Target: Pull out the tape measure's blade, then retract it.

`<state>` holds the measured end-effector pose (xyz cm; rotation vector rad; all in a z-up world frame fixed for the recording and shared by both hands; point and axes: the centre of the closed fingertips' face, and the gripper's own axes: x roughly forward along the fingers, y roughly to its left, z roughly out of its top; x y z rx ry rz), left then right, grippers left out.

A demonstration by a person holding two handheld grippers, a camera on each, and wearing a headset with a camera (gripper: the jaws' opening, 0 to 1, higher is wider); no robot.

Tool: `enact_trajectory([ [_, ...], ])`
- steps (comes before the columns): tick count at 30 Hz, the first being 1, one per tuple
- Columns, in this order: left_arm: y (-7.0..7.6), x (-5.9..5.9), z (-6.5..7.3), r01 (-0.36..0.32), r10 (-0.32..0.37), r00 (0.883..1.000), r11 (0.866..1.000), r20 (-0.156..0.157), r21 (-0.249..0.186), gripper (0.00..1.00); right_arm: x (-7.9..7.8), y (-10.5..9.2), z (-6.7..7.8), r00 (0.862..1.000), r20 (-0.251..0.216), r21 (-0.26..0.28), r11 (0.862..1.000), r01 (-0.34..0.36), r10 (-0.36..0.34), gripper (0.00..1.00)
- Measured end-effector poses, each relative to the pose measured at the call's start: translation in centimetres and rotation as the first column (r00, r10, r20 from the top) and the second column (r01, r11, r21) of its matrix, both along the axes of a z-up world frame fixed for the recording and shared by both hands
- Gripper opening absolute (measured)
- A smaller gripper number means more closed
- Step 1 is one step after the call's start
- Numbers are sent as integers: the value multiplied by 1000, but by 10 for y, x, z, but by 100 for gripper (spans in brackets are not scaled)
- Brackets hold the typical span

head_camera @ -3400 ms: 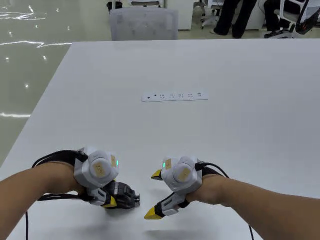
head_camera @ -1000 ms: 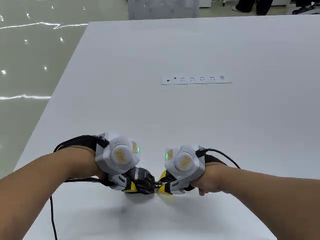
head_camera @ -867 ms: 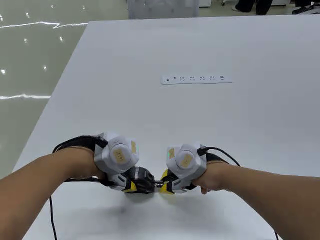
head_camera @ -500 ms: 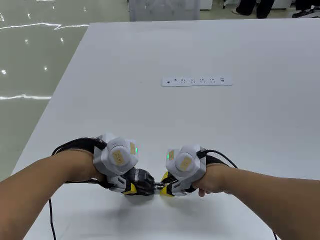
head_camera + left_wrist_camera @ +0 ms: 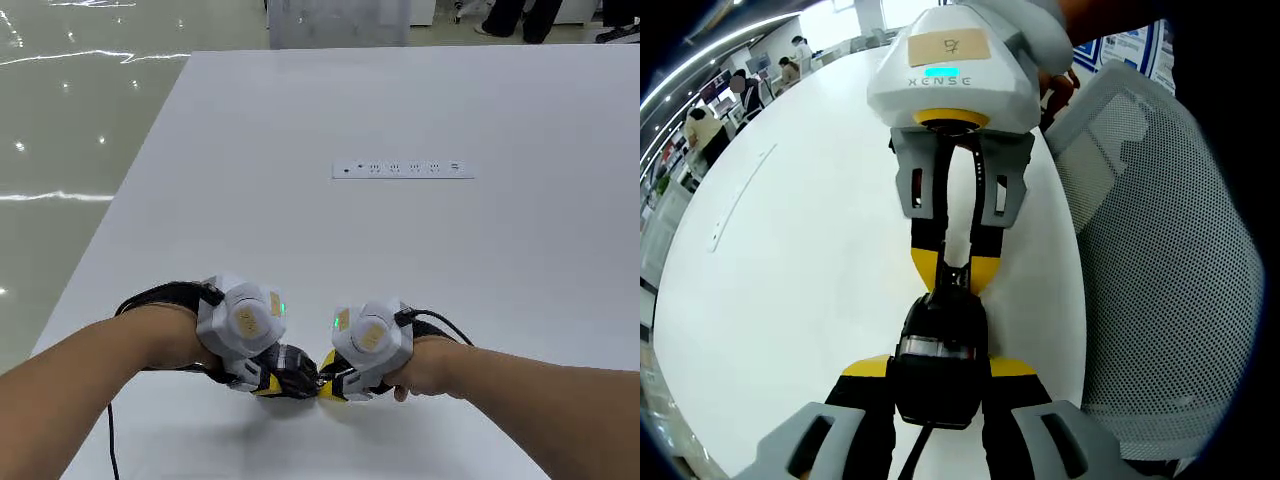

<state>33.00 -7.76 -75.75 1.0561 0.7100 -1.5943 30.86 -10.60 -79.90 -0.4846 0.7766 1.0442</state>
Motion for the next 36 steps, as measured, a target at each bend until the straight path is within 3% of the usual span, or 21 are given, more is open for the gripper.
enact_trajectory([
  [3, 0, 0, 0, -3, 3, 1000, 1000, -2, -3, 30, 0, 0, 1, 999, 28, -7, 1000, -21, 21, 13],
  [11, 0, 0, 1, -4, 4, 1000, 1000, -6, -6, 30, -1, -6, 2, 998, -35, 21, 999, 44, -43, 13],
  [15, -1, 1, 0, -18, 17, 1000, 1000, -8, -13, 30, -1, -12, 1, 999, -18, 11, 999, 36, -35, 13],
  [36, 0, 1, 0, -30, 30, 999, 999, -11, -20, 30, -4, -21, 1, 998, -30, 17, 998, 56, -55, 13],
])
